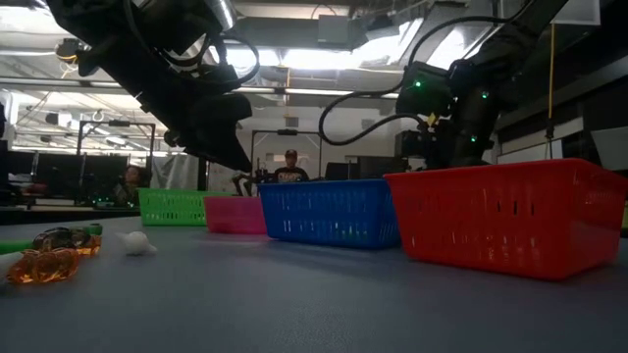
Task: Sort Halloween decoration
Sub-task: Put the orange pumpkin toy into the orange bin
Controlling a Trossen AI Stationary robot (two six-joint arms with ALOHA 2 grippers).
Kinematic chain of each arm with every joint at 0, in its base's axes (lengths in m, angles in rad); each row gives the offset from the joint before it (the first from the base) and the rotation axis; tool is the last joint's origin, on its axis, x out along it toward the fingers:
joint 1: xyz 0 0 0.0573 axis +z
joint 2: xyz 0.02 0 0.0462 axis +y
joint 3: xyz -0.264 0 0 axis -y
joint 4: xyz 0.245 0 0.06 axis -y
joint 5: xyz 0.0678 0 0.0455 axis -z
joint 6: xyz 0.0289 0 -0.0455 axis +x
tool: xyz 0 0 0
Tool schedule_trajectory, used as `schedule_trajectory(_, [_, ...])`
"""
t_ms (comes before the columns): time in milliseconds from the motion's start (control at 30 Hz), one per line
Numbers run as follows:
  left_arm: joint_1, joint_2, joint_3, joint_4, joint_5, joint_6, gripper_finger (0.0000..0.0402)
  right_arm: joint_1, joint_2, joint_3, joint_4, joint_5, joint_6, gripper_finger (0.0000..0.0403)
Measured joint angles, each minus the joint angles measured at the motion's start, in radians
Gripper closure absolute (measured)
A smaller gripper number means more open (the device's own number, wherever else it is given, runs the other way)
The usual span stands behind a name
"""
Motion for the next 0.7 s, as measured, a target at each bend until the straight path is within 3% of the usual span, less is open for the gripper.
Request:
schedule_trajectory(367, [0.000,0.000,0.000,0.000,0.000,0.000,0.0264,0.001,0.000,0.000,-0.002,-0.003,0.000,0.0310])
schedule_trajectory(700, [0.000,0.000,0.000,0.000,0.000,-0.001,0.0264,0.000,0.000,0.000,-0.001,-0.010,0.000,0.0299])
